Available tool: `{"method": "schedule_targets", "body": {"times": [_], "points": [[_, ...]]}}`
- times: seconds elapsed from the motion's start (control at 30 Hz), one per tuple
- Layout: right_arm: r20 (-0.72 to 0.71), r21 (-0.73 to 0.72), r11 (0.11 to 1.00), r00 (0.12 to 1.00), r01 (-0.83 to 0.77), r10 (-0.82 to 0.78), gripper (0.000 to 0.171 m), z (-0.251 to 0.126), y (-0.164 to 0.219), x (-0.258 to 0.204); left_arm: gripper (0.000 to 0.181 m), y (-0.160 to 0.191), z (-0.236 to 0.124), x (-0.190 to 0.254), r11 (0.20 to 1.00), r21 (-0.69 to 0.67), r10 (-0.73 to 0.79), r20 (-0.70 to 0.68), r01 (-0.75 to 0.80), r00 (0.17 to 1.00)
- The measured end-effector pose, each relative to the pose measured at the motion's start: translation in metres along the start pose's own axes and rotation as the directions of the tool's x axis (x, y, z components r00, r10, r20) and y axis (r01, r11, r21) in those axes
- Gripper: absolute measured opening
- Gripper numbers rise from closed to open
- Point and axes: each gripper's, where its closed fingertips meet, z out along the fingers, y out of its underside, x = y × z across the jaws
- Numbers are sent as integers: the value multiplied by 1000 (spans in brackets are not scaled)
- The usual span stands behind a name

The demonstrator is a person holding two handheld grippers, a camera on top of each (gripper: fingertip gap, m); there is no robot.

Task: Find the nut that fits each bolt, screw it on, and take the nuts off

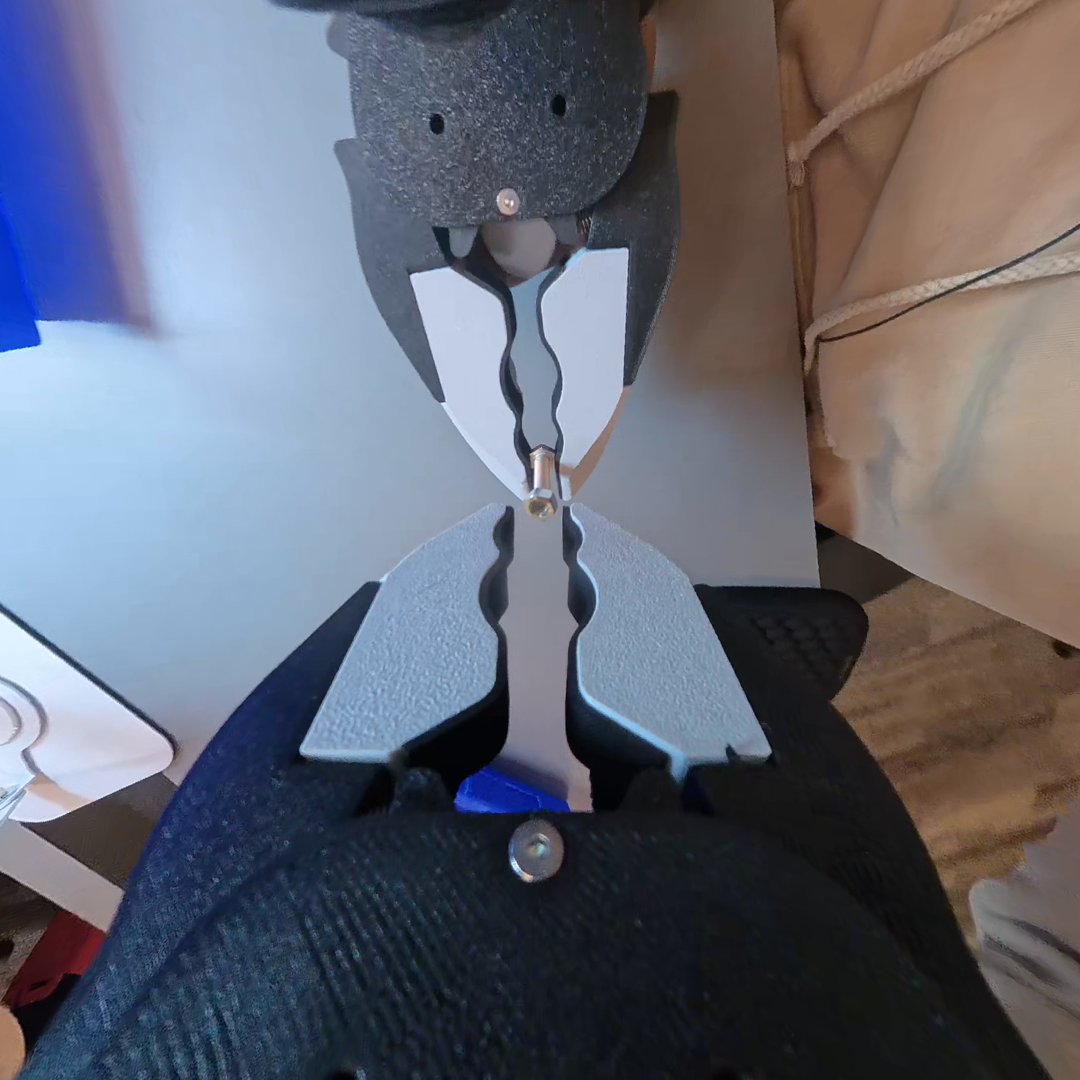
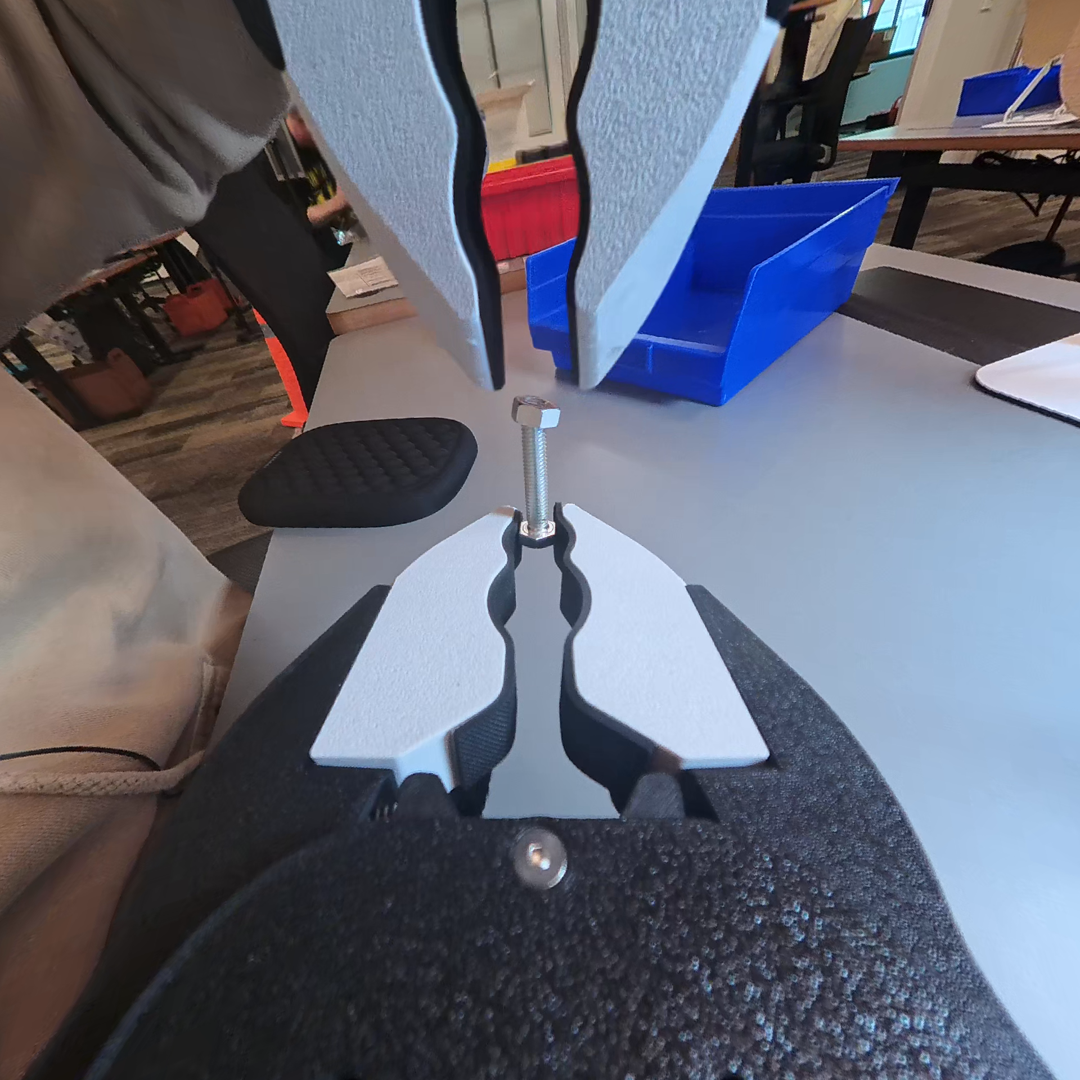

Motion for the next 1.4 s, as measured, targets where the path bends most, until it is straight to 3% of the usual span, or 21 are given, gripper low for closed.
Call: {"method": "schedule_targets", "body": {"times": [0.07, 0.17, 0.23, 0.37, 0.5, 0.63, 1.0, 1.4], "points": [[-1, 7, 1000, 1000, 4, -4, 10, 0, -1, 0, 17, -1, -6, -2, 997, 78, -10, 31, 8, 999], [-7, 33, 999, 1000, 11, -10, 10, -3, -4, 1, 21, -8, -22, -7, 954, 300, -47, 106, 14, 993], [-20, 65, 998, 1000, 25, -23, 10, -7, -10, 3, 22, -13, -36, -10, 874, 487, -95, 168, 1, 981], [-62, 148, 986, 995, 80, -72, 10, -16, -26, 8, 23, -13, -47, -12, 634, 773, -256, 235, -21, 938], [-102, 172, 972, 985, 157, -140, 10, -18, -32, 8, 25, -15, -31, -6, 435, 900, -351, 163, 7, 922], [-110, 160, 969, 979, 187, -171, 10, -14, -29, 6, 24, -18, -22, 0, 334, 942, -350, 90, 34, 932], [-106, 122, 976, 980, 178, -166, 10, -8, -18, 12, 11, -20, -11, -6, 283, 958, -353, 62, 43, 934], [-80, 124, 983, 989, 137, -127, 10, -7, -15, 11, 10, -18, -10, -7, 291, 953, -361, 190, -83, 913]]}}
